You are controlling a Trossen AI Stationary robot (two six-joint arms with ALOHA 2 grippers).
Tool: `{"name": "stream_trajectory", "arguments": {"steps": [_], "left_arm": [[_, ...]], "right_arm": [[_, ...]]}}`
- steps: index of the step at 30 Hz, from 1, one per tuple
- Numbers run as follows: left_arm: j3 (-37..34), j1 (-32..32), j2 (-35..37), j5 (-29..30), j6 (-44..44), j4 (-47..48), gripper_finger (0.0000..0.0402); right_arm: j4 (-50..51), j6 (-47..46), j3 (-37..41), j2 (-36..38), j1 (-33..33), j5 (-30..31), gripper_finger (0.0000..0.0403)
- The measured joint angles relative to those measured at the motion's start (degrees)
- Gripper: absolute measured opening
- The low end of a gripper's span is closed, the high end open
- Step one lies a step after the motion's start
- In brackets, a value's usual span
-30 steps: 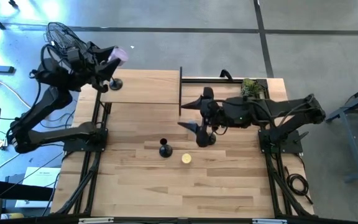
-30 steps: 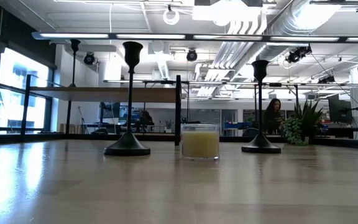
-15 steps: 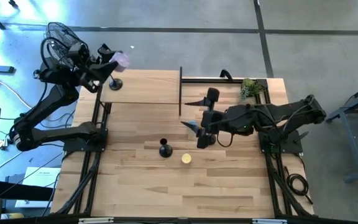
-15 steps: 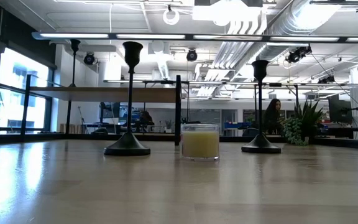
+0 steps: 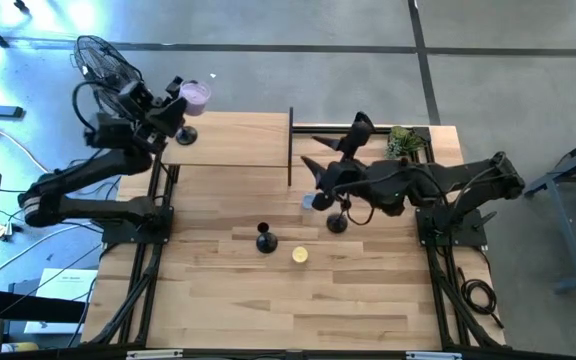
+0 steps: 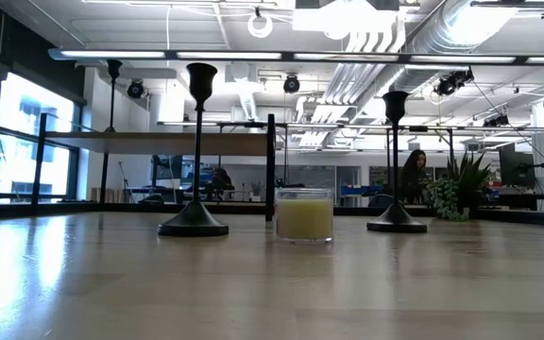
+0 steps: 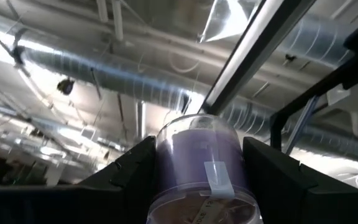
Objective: Pick & Place candle stick holders
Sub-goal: Put the purple candle on the shelf
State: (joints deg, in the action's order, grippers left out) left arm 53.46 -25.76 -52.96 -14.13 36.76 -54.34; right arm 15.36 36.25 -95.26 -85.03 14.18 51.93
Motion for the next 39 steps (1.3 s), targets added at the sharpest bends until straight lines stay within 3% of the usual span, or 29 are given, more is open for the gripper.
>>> {"name": "stream_trajectory", "arguments": {"steps": [3, 11, 22, 31, 39], "left_arm": [[-1.7, 1.7, -2.9, 1.0, -0.2, -7.2, 0.0206], [-1.8, 5.2, -10.2, 0.9, 1.3, -18.2, 0.0206], [-1.8, 6.4, -16.1, 0.5, 7.0, -23.6, 0.0205], [-1.8, 9.7, -20.0, 1.6, 7.2, -27.9, 0.0205], [-1.8, 9.7, -20.1, 1.7, 7.7, -28.3, 0.0204]], "right_arm": [[-4.0, 2.9, 0.0, 0.0, -0.8, -2.6, 0.0208], [-14.3, 18.5, 0.0, -1.3, -2.2, -16.5, 0.0208], [-21.1, 32.5, 0.0, -5.7, -2.3, -15.5, 0.0205], [-25.8, 32.9, 0.0, -6.1, -3.4, -16.9, 0.0212], [-25.7, 39.0, 0.0, -6.1, -3.6, -25.8, 0.0237]]}}
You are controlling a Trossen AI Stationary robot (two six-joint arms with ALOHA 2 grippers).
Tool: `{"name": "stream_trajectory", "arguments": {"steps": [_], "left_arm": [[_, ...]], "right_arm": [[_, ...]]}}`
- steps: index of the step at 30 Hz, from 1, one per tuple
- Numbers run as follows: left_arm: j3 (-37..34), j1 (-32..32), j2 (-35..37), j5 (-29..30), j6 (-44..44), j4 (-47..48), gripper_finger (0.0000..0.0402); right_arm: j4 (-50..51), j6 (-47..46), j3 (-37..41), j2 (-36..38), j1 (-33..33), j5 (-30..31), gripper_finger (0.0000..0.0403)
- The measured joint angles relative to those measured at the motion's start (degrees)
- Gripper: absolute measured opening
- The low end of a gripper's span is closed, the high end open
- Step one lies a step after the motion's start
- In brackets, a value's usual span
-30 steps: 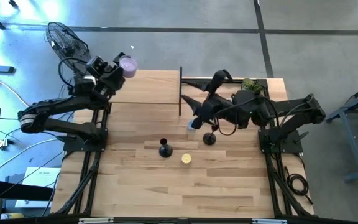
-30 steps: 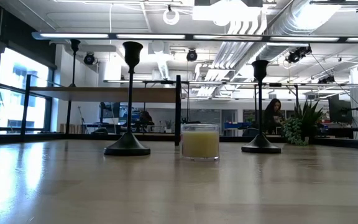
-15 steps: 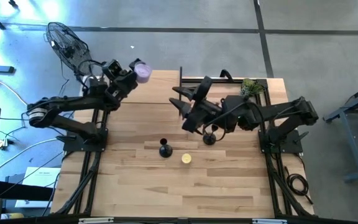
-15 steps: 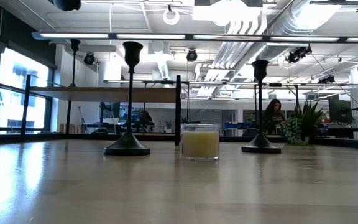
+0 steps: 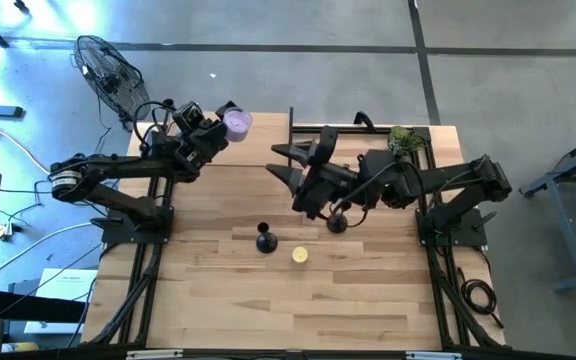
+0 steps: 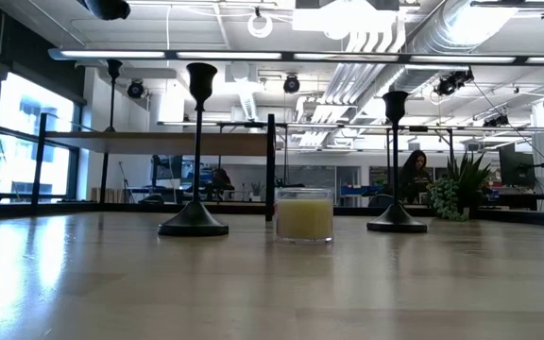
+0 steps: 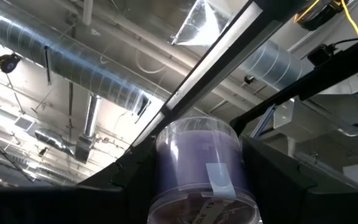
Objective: Pick & Place candle stick holders
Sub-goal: Put the purple candle on the shelf
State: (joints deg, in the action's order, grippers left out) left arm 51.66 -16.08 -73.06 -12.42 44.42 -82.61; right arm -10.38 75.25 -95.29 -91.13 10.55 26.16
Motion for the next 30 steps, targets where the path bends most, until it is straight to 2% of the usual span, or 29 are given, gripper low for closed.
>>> {"name": "stream_trajectory", "arguments": {"steps": [13, 16, 19, 25, 30], "left_arm": [[0.1, 0.0, -0.6, -0.8, 0.9, -0.1, 0.0204], [0.1, 0.0, -0.6, -0.9, 0.9, 0.1, 0.0203], [0.1, 0.0, -0.6, -0.9, 1.1, 0.0, 0.0203], [0.1, 0.0, -0.9, -0.9, 1.2, 0.1, 0.0203], [0.1, 0.4, -2.1, -0.4, 2.5, -0.1, 0.0203]], "right_arm": [[-0.2, -12.0, 0.0, 0.0, -3.9, 0.5, 0.0260], [0.0, -12.3, 0.0, 0.0, -3.3, 3.6, 0.0261], [0.5, -12.3, 0.0, 0.0, -3.3, 4.2, 0.0257], [1.2, -10.9, 0.4, 0.0, -3.5, -1.6, 0.0256], [0.0, -6.2, 0.6, -0.8, -3.5, -2.0, 0.0255]]}}
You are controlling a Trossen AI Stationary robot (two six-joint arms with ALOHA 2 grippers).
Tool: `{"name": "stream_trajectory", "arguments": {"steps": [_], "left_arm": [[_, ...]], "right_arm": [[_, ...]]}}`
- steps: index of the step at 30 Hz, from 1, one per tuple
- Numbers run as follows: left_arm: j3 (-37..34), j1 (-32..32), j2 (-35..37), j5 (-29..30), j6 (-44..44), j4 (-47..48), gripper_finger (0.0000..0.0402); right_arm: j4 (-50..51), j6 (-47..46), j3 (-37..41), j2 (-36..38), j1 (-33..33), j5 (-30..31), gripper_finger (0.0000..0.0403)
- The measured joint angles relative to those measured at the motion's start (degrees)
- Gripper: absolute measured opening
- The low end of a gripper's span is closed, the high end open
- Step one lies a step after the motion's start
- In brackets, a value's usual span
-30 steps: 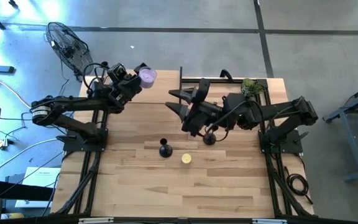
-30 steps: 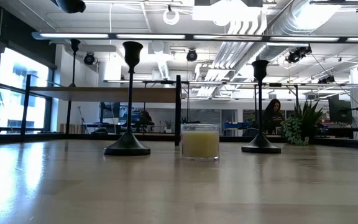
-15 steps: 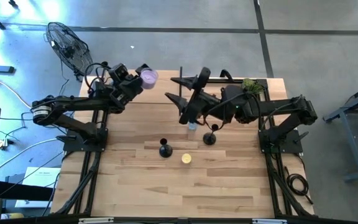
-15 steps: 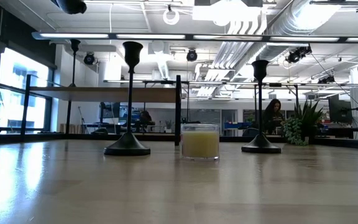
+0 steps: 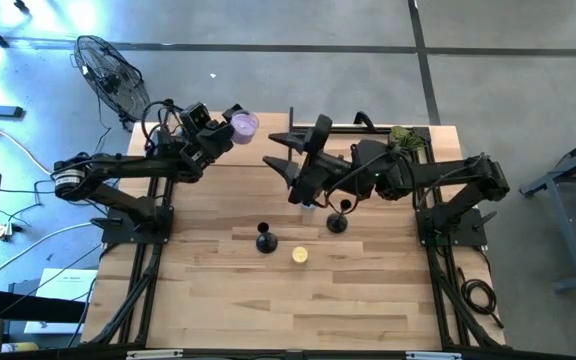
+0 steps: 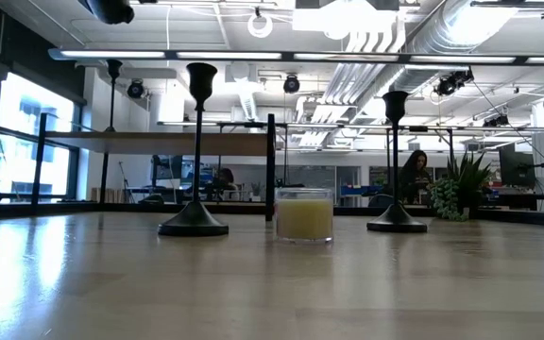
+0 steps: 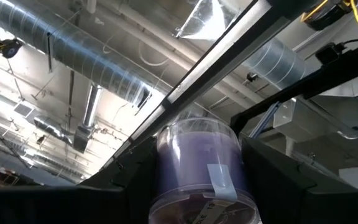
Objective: Pick & Place candle stick holders
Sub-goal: Put the purple candle on the shelf
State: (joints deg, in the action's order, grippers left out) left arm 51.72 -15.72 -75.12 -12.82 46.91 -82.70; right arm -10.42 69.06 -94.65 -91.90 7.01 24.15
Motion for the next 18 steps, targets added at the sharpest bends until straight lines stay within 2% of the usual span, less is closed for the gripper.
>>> {"name": "stream_trajectory", "arguments": {"steps": [6, 14, 18], "left_arm": [[0.2, 0.5, -1.4, 1.1, 0.3, -0.1, 0.0203], [2.8, 0.4, -1.7, -2.0, 1.0, -0.1, 0.0202], [2.8, 0.5, -1.7, -2.7, 1.3, -0.1, 0.0201]], "right_arm": [[-3.8, 5.9, 0.0, -2.4, 0.0, 1.1, 0.0256], [-14.5, 16.1, 0.0, -6.6, 0.3, 6.2, 0.0253], [-16.2, 17.4, 0.0, -6.6, 1.1, 6.8, 0.0252]]}}
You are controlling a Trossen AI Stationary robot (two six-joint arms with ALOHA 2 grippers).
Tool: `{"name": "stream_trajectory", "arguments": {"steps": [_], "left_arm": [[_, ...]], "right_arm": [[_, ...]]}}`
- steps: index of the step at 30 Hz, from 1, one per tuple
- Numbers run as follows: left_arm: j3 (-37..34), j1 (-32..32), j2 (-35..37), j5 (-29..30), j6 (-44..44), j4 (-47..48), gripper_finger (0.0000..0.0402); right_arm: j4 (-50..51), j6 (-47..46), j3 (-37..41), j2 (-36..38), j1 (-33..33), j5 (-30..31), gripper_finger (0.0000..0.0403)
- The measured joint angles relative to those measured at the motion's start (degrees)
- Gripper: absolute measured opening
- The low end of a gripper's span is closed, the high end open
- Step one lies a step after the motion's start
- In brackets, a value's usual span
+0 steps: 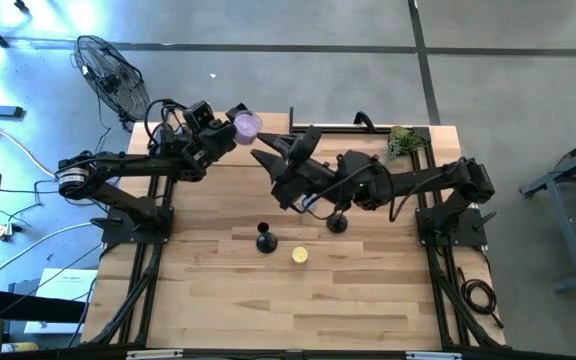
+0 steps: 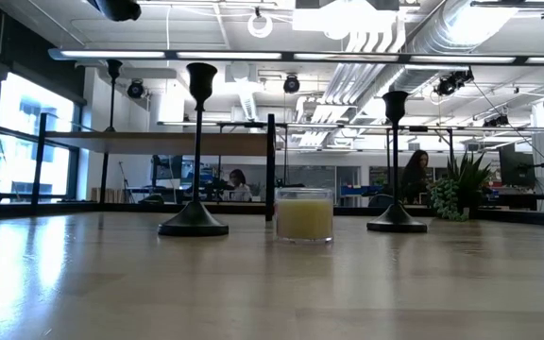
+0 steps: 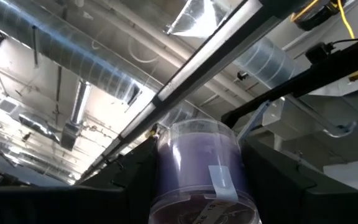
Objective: Pick & Place candle stick holders
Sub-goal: Put the purple candle on the shelf
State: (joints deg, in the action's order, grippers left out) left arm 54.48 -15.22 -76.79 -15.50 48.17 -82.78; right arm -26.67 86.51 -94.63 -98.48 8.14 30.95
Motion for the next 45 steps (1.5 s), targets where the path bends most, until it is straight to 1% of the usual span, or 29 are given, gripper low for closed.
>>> {"name": "stream_trajectory", "arguments": {"steps": [3, 6, 13, 19, 21, 32, 36, 40, 45], "left_arm": [[0.0, 0.0, 0.0, -0.3, 0.1, 0.6, 0.0201], [0.0, 0.0, -0.1, -0.4, 0.1, 0.7, 0.0201], [0.0, 0.0, -0.1, -0.5, 0.1, 0.5, 0.0198], [0.0, 0.0, -0.1, -0.6, 0.1, 0.6, 0.0194], [0.0, 0.0, -0.1, -0.6, 0.2, 0.8, 0.0194], [0.0, 0.0, 0.0, -0.4, 0.4, 1.7, 0.0187], [0.0, 0.0, 0.0, -0.6, 0.4, 2.0, 0.0161], [0.0, -0.1, 0.0, -1.5, -0.1, 1.9, 0.0118], [0.0, -0.2, 0.0, -1.7, -0.3, 1.9, 0.0067]], "right_arm": [[-3.5, 2.1, 0.0, 0.0, 0.6, 0.7, 0.0252], [-3.9, 3.7, 0.0, 0.2, 0.6, 0.2, 0.0252], [-2.4, 3.7, 0.0, 0.1, 0.1, -0.6, 0.0252], [-2.3, 3.9, 0.0, 0.1, -0.4, -4.4, 0.0252], [-2.3, 3.9, 0.0, 0.1, -0.7, -4.9, 0.0252], [-2.2, 3.6, 0.0, 0.1, -2.1, -4.4, 0.0249], [-2.3, 3.6, 0.0, 0.1, -2.2, -4.0, 0.0226], [-2.2, 3.6, 0.0, 0.1, -2.2, -3.3, 0.0188], [-1.8, 4.6, 0.0, 0.1, -2.1, -2.4, 0.0184]]}}
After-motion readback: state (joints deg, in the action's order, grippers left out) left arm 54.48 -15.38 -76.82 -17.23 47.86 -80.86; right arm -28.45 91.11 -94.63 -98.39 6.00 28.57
